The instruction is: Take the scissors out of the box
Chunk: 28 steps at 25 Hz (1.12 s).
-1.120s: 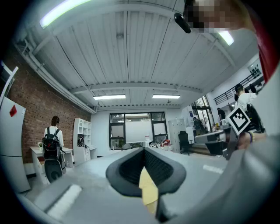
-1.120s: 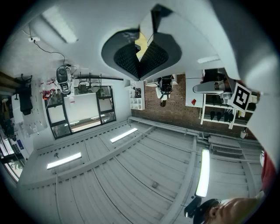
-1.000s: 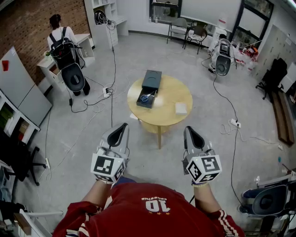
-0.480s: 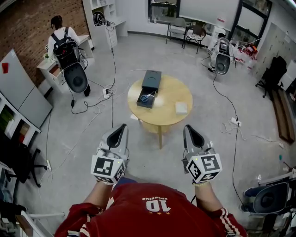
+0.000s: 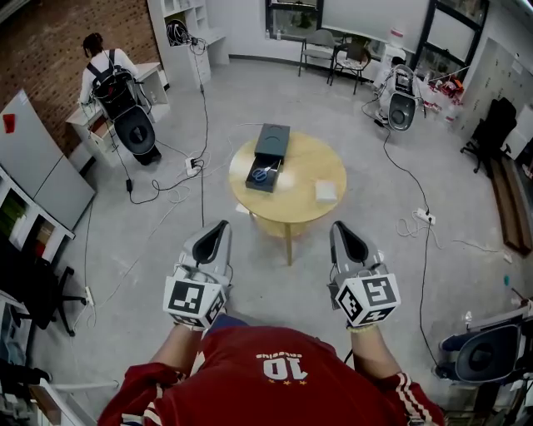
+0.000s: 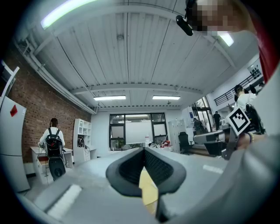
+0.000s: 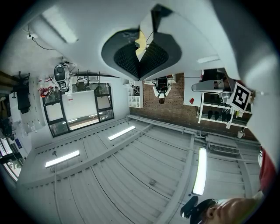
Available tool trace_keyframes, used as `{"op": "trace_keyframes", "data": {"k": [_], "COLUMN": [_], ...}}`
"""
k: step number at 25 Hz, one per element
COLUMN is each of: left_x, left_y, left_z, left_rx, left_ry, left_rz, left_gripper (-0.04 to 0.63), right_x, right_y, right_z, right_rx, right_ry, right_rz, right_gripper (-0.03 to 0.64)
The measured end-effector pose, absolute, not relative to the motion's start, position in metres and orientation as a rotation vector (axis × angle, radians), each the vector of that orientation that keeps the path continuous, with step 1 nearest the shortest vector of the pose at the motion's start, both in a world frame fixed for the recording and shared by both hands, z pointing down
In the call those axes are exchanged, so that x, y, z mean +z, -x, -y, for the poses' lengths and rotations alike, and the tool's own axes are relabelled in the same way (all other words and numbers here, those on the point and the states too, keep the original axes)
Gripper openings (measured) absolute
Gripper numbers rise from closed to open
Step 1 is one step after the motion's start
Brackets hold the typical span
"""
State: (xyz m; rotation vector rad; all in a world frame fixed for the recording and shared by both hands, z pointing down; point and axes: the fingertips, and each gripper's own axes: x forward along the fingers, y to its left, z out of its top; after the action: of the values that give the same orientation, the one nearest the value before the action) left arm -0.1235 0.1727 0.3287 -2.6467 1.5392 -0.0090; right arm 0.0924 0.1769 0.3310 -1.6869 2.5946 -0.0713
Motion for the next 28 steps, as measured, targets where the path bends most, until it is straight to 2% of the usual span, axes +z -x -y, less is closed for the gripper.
{"op": "trace_keyframes", "data": {"k": [15,28], "left_x": [0.339,0.365], "left_y": [0.128,0.123], "left_z": [-0.164,-0.086], "left_rx": [-0.093,-0.134], "left_ry": [2.675,2.769], "left_rz": [-1.534,-1.539], "left_gripper": [0.003,0.003], "right_x": [0.334,0.349], "right_y": [-0.097,-0.089], "right_z": [-0.170,-0.102], "right_rx": [-0.140,-0.171], "right_ry": [1.673,1.668], "right_rz": [-2.566,-2.672], "right_gripper": [0.002,0.002]}}
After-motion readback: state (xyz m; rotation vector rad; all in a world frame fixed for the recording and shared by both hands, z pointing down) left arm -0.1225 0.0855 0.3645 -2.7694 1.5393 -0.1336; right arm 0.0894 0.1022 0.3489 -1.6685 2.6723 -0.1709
